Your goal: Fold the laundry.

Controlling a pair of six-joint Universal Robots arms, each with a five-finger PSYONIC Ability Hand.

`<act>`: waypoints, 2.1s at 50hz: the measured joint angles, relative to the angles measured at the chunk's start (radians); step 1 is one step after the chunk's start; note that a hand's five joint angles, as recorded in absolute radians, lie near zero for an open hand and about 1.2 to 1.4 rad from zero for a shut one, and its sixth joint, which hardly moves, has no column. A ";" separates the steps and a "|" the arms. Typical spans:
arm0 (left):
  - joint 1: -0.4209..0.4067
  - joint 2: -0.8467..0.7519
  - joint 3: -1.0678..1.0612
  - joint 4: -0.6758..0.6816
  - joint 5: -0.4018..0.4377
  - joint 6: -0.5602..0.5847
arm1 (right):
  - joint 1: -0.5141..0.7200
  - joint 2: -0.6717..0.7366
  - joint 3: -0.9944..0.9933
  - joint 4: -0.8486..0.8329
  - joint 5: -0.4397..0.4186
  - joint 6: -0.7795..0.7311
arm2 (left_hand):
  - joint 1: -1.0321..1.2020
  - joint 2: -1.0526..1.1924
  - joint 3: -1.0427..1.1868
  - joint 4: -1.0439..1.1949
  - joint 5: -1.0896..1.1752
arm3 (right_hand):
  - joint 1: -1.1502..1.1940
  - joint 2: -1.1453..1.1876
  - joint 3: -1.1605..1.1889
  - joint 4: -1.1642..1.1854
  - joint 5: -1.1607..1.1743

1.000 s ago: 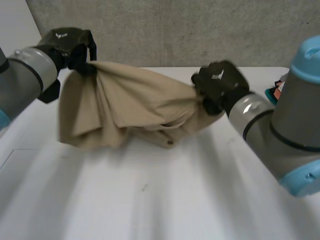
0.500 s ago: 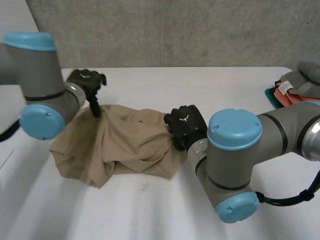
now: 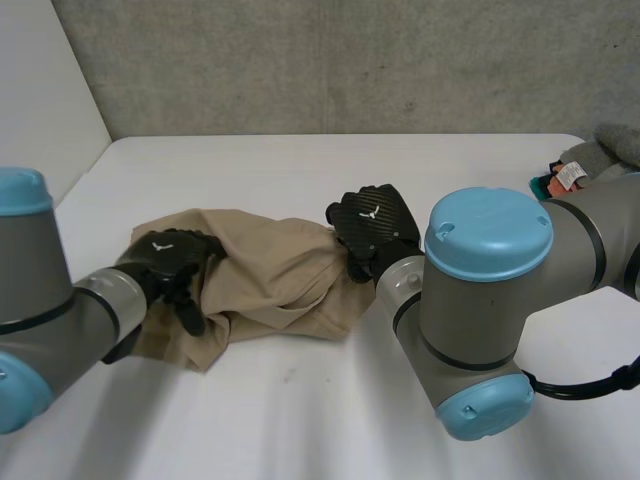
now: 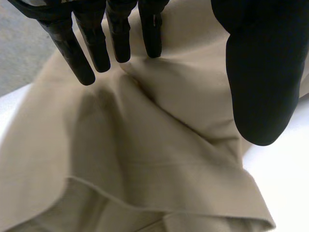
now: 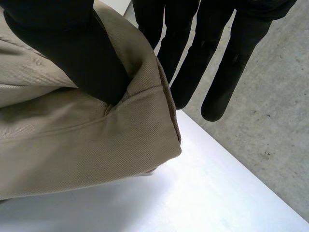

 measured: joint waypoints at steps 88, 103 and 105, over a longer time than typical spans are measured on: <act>-0.002 -0.526 1.095 0.206 -0.149 0.092 | -0.215 0.342 -0.499 -0.435 0.094 -0.278 | -0.123 -0.116 -0.105 -0.117 -0.084 | -0.902 -0.964 -0.979 -0.985 -0.972; -0.011 -0.022 0.472 0.001 -0.118 0.138 | -0.263 -0.026 -0.245 0.203 -0.211 -0.113 | -0.123 -0.117 -0.105 -0.117 -0.084 | -0.902 -0.964 -0.979 -0.985 -0.972; -0.008 0.048 0.366 -0.061 -0.096 0.139 | -0.275 -0.063 -0.184 0.274 -0.249 -0.119 | -0.123 -0.117 -0.105 -0.117 -0.084 | -0.902 -0.963 -0.978 -0.984 -0.972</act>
